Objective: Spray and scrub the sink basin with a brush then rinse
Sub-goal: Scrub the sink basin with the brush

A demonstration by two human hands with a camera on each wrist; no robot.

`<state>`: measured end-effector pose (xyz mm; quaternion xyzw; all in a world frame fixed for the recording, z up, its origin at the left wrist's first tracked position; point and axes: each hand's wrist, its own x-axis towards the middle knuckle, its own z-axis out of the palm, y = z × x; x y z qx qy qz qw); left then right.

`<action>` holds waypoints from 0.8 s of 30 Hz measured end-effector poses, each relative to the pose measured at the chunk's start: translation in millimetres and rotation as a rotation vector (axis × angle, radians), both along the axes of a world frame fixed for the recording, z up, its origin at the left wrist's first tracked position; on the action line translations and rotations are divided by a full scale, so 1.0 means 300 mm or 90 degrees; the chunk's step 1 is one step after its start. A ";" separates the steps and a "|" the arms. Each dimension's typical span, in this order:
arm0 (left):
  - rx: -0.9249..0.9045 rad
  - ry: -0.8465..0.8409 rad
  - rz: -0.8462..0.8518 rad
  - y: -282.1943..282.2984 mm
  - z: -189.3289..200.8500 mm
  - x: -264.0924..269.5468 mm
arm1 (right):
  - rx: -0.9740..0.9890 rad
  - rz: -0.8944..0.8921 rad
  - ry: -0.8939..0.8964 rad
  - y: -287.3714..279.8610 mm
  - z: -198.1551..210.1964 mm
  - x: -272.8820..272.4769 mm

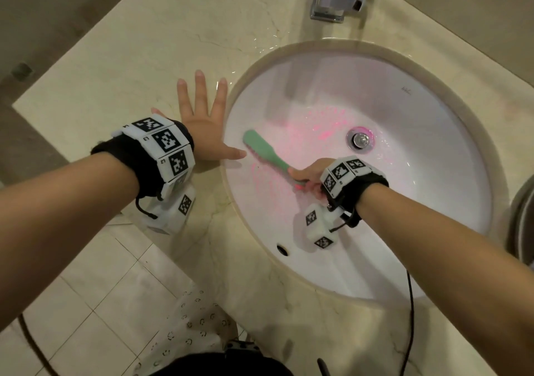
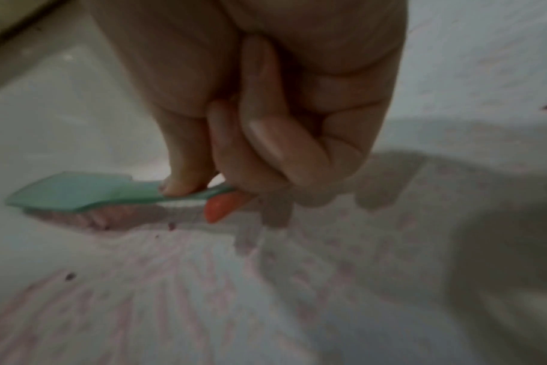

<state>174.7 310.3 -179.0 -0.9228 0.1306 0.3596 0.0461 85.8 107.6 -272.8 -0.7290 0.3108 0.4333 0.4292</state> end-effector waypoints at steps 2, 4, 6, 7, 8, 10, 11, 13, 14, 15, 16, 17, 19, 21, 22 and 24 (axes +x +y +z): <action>-0.003 -0.003 -0.002 -0.002 0.003 -0.003 | -0.019 0.126 0.059 -0.005 -0.007 -0.019; -0.001 -0.005 -0.002 -0.001 0.003 -0.002 | -0.088 0.251 0.089 -0.018 -0.007 -0.030; 0.004 -0.001 0.000 0.000 0.002 0.000 | -0.191 0.291 0.083 -0.059 -0.020 -0.026; 0.004 0.000 0.001 -0.001 0.002 0.000 | -0.231 0.286 0.078 -0.084 -0.021 -0.023; 0.005 0.000 0.001 -0.001 0.002 0.000 | -0.248 0.252 0.058 -0.102 -0.024 -0.017; 0.005 0.003 0.000 -0.002 0.003 0.000 | -0.216 0.108 -0.011 -0.125 -0.034 0.001; 0.004 0.004 0.001 -0.002 0.004 -0.001 | -0.198 0.052 -0.043 -0.123 -0.028 0.010; 0.004 0.004 0.003 -0.003 0.005 0.000 | -0.174 0.010 -0.068 -0.099 -0.020 0.027; 0.005 0.005 0.003 -0.003 0.006 0.000 | -0.163 0.029 -0.054 -0.078 -0.013 0.033; 0.005 0.005 0.004 -0.003 0.006 0.001 | -0.158 0.071 -0.031 -0.053 -0.005 0.037; 0.004 0.005 0.004 -0.003 0.007 0.002 | -0.148 0.112 -0.010 -0.032 -0.003 0.036; 0.004 0.004 0.003 -0.002 0.007 0.001 | -0.134 0.162 0.010 -0.018 -0.004 0.031; 0.003 0.001 0.000 -0.001 0.004 0.000 | -0.125 0.265 0.036 -0.017 -0.013 0.010; 0.002 0.000 -0.001 0.000 0.001 0.000 | -0.144 0.323 0.056 -0.053 -0.026 -0.012; 0.003 0.000 -0.002 0.000 0.000 0.001 | -0.161 0.329 0.059 -0.074 -0.028 -0.018; 0.005 0.002 -0.002 0.000 -0.001 0.004 | -0.220 0.327 0.058 -0.125 -0.029 -0.023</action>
